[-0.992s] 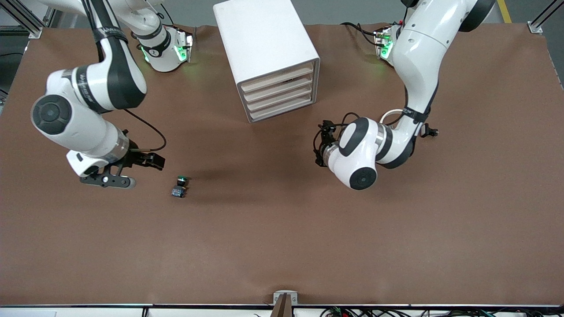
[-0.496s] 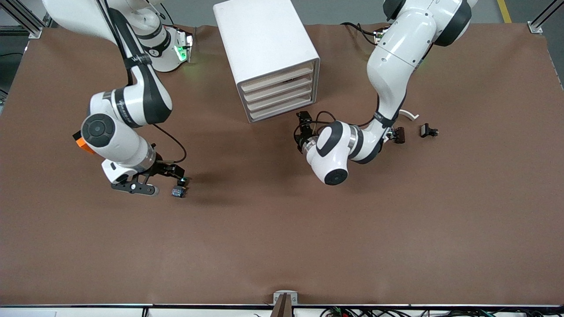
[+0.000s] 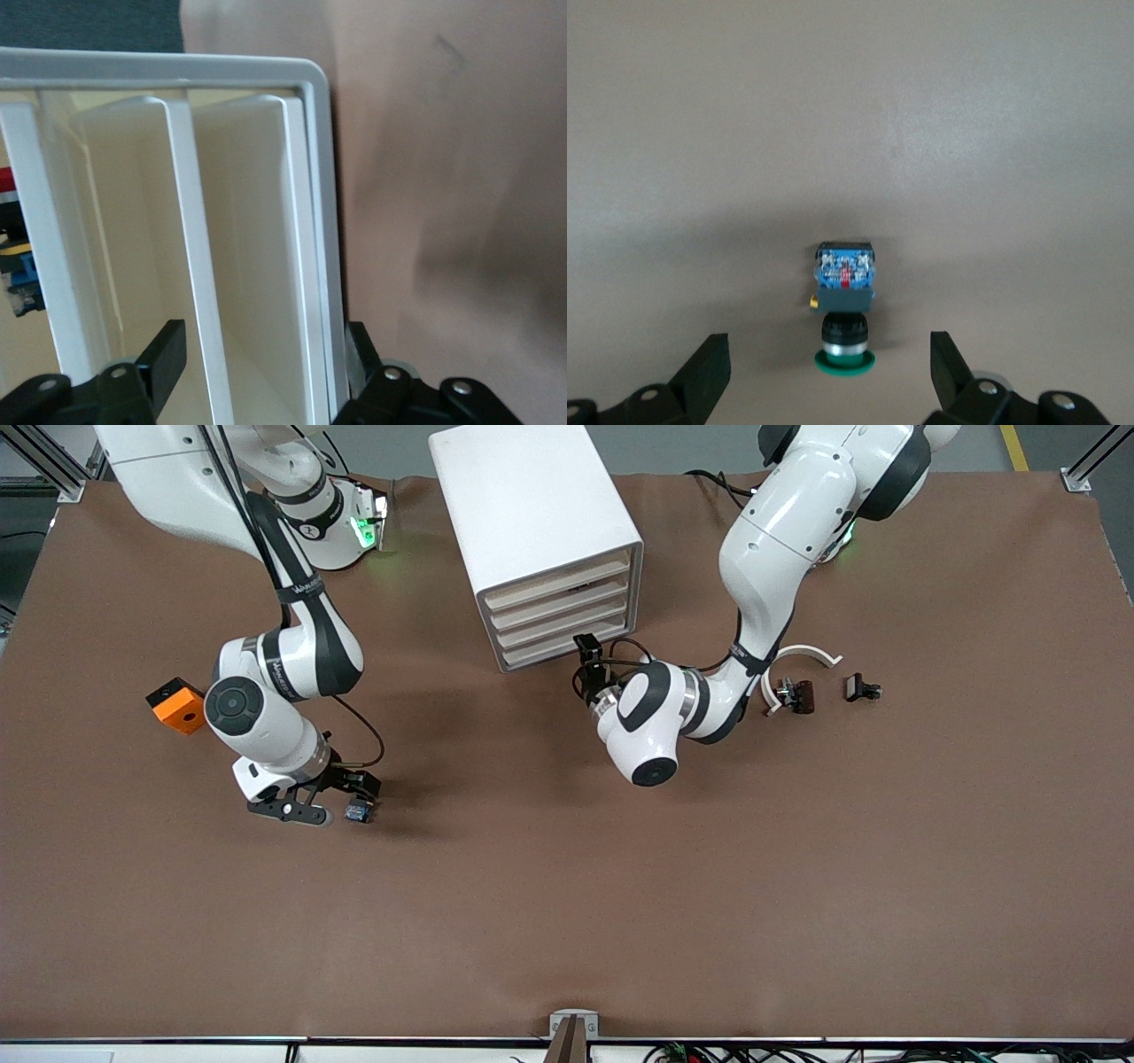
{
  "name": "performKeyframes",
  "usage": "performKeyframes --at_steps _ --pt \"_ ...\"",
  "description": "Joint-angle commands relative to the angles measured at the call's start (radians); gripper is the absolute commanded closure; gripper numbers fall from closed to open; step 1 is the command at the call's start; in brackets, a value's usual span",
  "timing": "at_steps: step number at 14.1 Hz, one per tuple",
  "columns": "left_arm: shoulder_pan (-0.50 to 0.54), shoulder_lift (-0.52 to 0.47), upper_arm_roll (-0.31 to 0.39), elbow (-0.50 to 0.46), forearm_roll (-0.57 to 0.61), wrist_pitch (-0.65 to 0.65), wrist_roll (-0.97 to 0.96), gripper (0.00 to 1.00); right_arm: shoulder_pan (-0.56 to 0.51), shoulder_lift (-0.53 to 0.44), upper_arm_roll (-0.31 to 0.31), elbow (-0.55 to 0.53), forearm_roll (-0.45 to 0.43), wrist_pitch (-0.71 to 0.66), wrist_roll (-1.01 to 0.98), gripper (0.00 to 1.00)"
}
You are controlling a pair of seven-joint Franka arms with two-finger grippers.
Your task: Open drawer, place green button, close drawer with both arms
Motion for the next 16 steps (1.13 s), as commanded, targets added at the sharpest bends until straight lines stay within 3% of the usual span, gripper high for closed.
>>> performKeyframes --at_steps 1,10,11,13,14,16 --pt "0.0 0.031 0.004 0.013 -0.068 -0.04 -0.05 0.35 -0.01 0.067 0.004 0.029 0.001 0.051 0.036 0.0" --pt "-0.053 0.044 0.001 0.015 -0.103 -0.085 -0.056 0.37 -0.007 0.176 0.003 0.08 -0.003 0.083 0.076 0.0" --pt "-0.054 0.045 0.0 0.015 -0.103 -0.089 -0.056 0.45 -0.007 0.176 0.003 0.08 -0.005 0.08 0.076 0.13" --pt "-0.054 0.045 0.0 0.015 -0.106 -0.089 -0.058 0.7 -0.004 0.176 0.003 0.078 -0.005 0.082 0.078 0.8" --pt "-0.054 0.045 -0.002 0.015 -0.106 -0.091 -0.058 0.79 -0.001 0.176 0.003 0.08 -0.005 0.077 0.079 1.0" --pt "-0.066 0.045 -0.005 0.015 -0.111 -0.091 -0.059 0.91 0.002 0.174 0.003 0.081 -0.003 0.075 0.102 1.0"
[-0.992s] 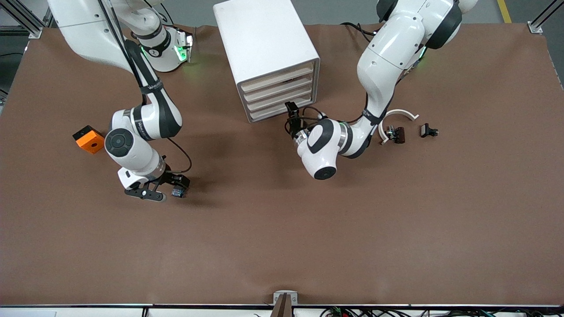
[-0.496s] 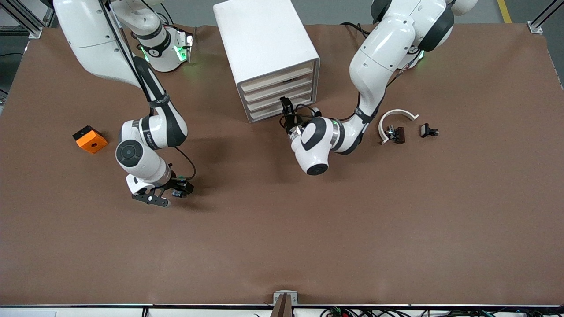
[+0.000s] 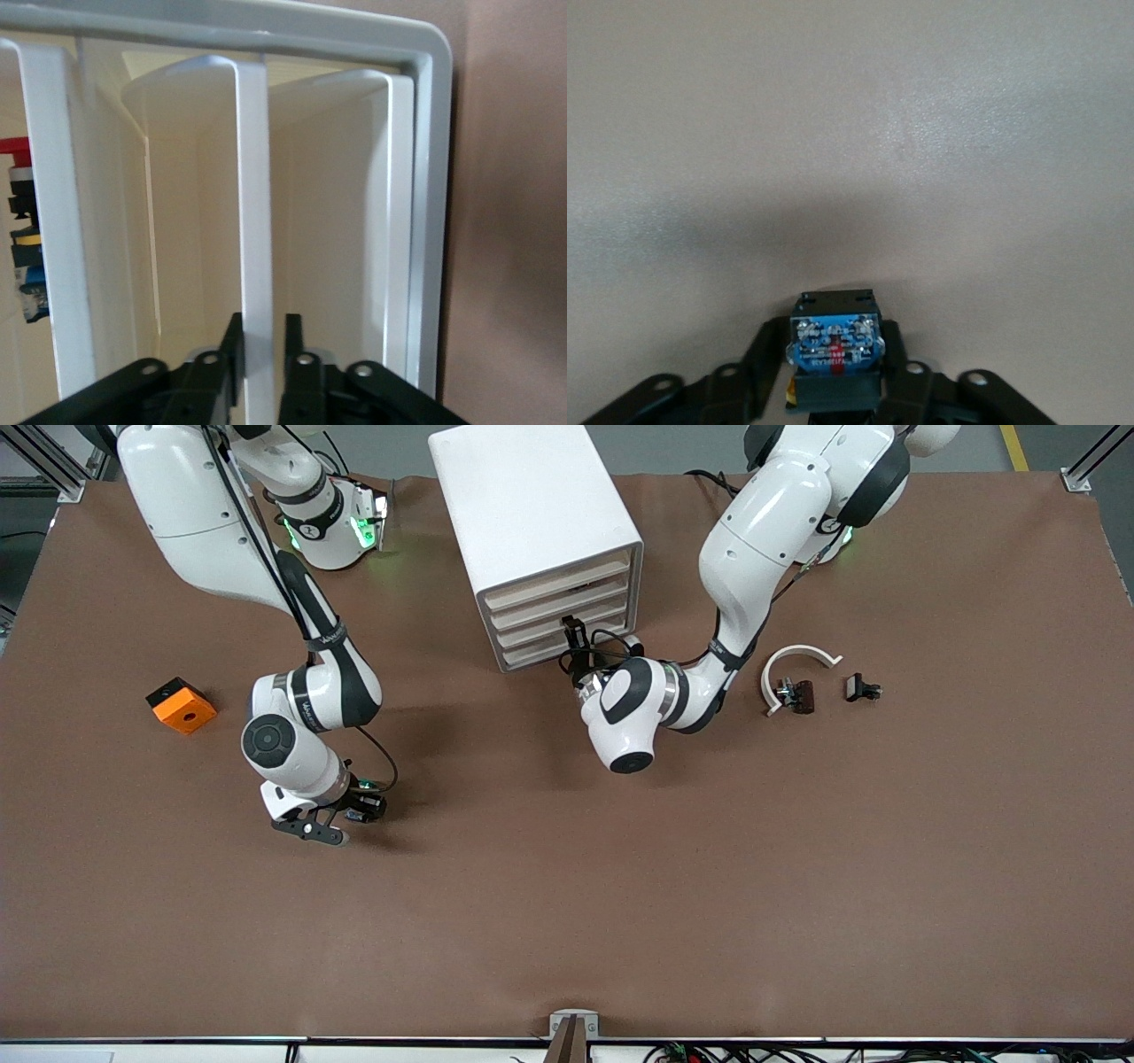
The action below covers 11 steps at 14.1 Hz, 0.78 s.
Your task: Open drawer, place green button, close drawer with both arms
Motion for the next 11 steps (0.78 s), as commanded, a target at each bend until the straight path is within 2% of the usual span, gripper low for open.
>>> performKeyframes --at_steps 1,2,4,7,11 --pt "-0.015 0.012 -0.001 0.012 -0.033 -0.013 0.003 0.95 0.002 0.003 0.004 0.022 -0.003 -0.013 0.038 1.0" --pt "-0.015 0.013 -0.001 0.013 -0.035 -0.013 0.003 1.0 -0.003 0.0 0.004 0.025 -0.003 -0.017 0.038 1.0" --pt "-0.007 0.012 -0.001 0.016 -0.033 -0.013 0.003 1.0 -0.004 -0.017 0.004 0.035 0.0 -0.066 0.046 1.0" --pt "-0.003 0.012 0.007 0.021 -0.03 -0.013 0.003 1.0 0.023 -0.066 0.011 0.101 0.0 -0.245 0.156 1.0" --pt "0.072 0.01 0.008 0.035 -0.029 -0.011 0.028 1.0 0.091 -0.101 0.011 0.221 0.0 -0.479 0.283 1.0"
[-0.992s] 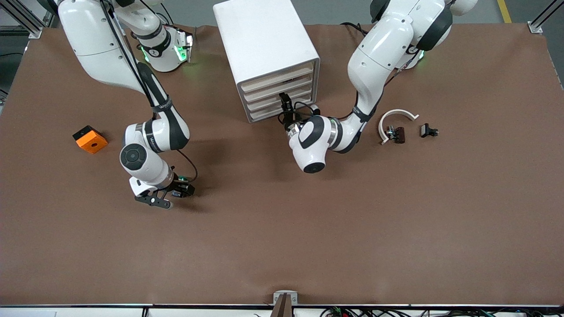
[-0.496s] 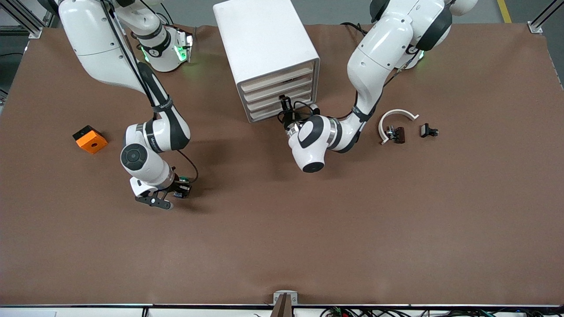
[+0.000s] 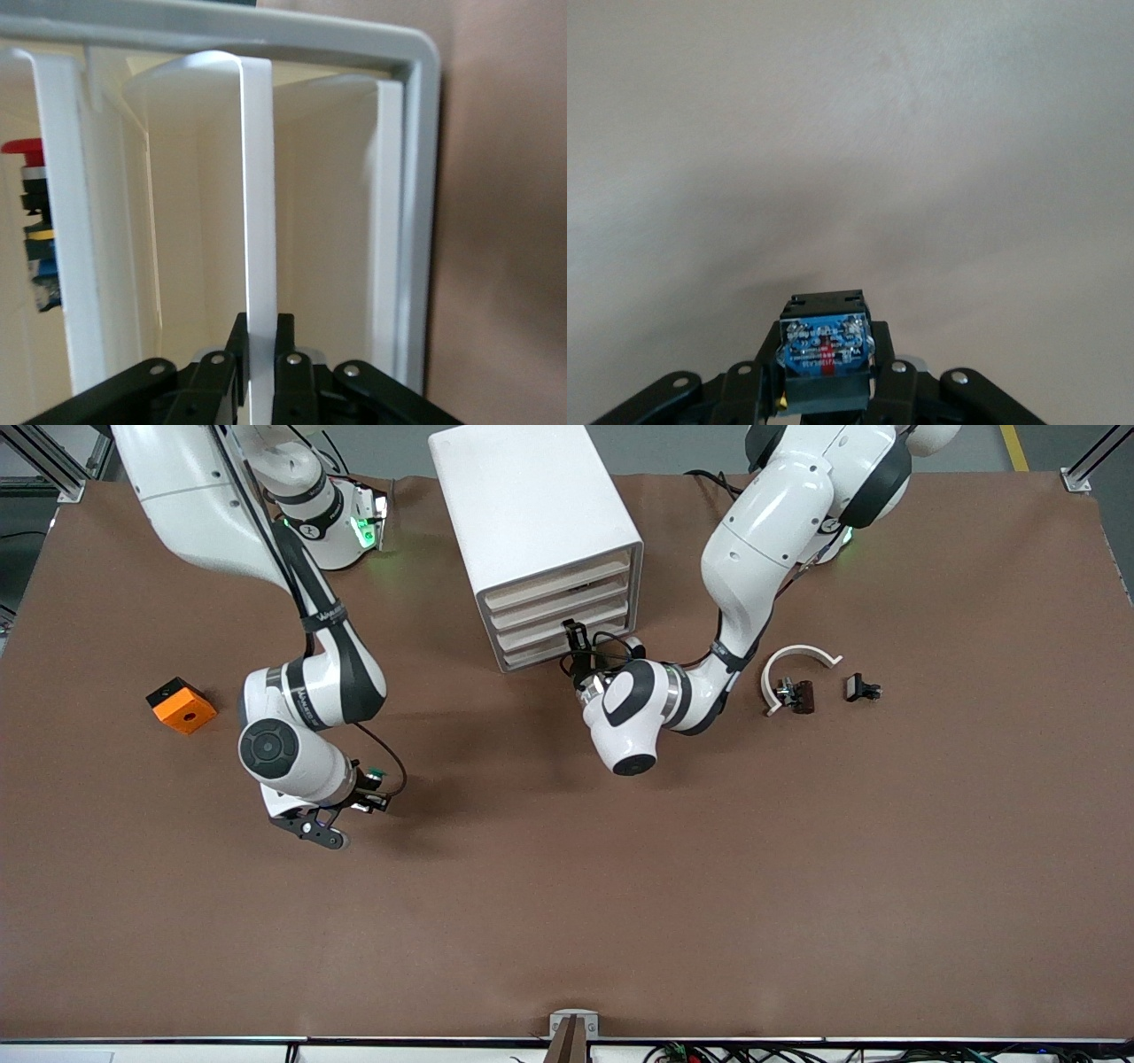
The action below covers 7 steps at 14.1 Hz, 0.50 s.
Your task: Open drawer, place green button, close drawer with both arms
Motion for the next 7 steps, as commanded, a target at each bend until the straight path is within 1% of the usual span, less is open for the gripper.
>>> performKeyframes --at_steps 1,3,5,7 --pt "0.057 0.011 0.003 0.038 -0.026 -0.008 0.037 1.0 0.041 -0.027 -0.002 0.082 0.0 -0.147 0.086 1.0" --pt "0.091 0.012 0.003 0.052 -0.028 0.001 0.078 1.0 0.062 -0.027 0.0 0.155 0.003 -0.245 0.14 1.0" --pt "0.117 0.011 0.003 0.061 -0.028 0.021 0.097 1.0 0.104 -0.027 0.002 0.197 0.004 -0.298 0.219 1.0" --pt "0.137 0.011 0.003 0.081 -0.028 0.035 0.104 1.0 0.182 -0.027 0.002 0.226 0.004 -0.328 0.342 1.0"
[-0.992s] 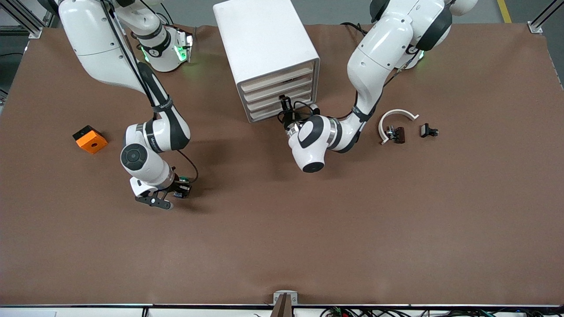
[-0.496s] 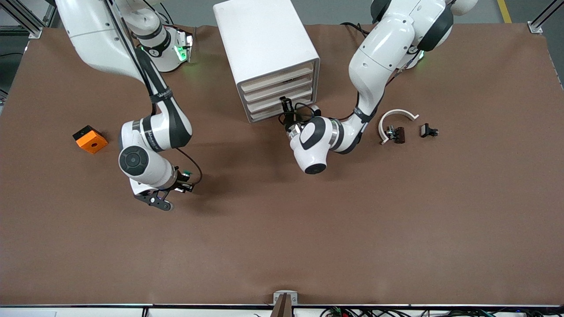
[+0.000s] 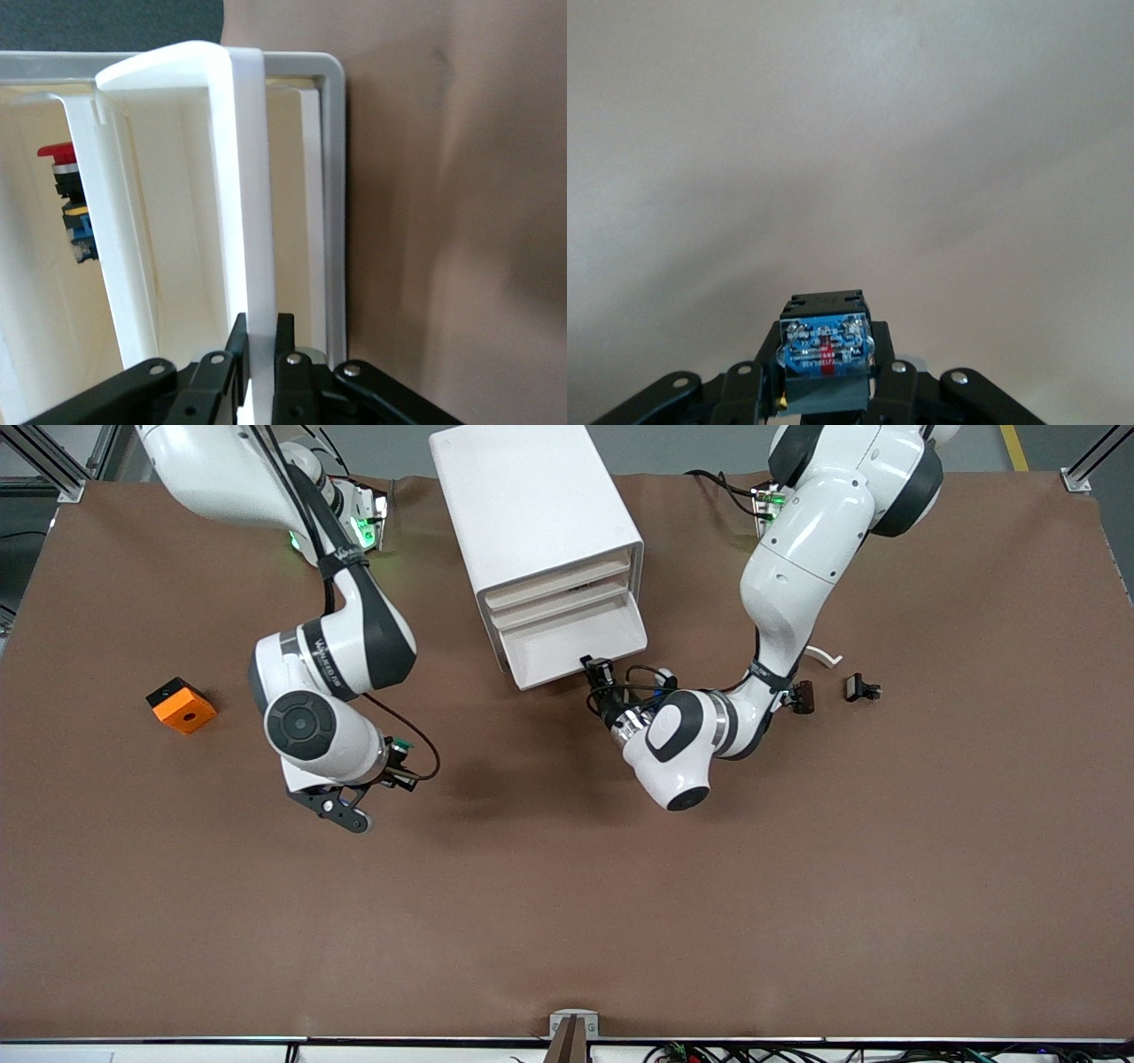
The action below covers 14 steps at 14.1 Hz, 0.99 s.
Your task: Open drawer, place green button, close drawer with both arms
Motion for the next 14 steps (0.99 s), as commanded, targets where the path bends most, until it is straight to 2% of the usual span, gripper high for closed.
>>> performKeyframes --at_steps 1,2,4,6,7,8,9,14 --pt "0.025 0.009 0.0 0.052 -0.028 0.013 0.05 0.99 0.103 0.004 -0.004 0.044 0.003 -0.041 0.173 1.0" --pt "0.032 0.008 -0.002 0.063 -0.028 0.014 0.062 0.94 0.136 0.004 -0.004 0.053 0.005 -0.041 0.228 1.0" --pt "0.055 0.005 0.0 0.08 -0.028 0.02 0.074 0.93 0.171 0.004 -0.004 0.064 0.047 -0.042 0.294 1.0" --pt "0.077 0.003 -0.002 0.099 -0.028 0.02 0.102 0.92 0.196 0.004 -0.004 0.064 0.052 -0.041 0.338 1.0" --pt "0.089 0.003 -0.002 0.102 -0.03 0.02 0.114 0.77 0.206 0.006 -0.006 0.064 0.052 -0.041 0.354 1.0" --pt "0.094 -0.001 -0.002 0.103 -0.03 0.02 0.128 0.2 0.214 0.006 -0.006 0.064 0.052 -0.041 0.365 1.0" --pt "0.094 -0.005 0.0 0.109 -0.025 0.02 0.129 0.0 0.219 0.006 -0.004 0.064 0.052 -0.041 0.379 1.0" --pt "0.153 -0.02 -0.003 0.194 -0.011 -0.001 0.133 0.0 0.288 0.004 -0.004 0.064 0.054 -0.038 0.518 1.0"
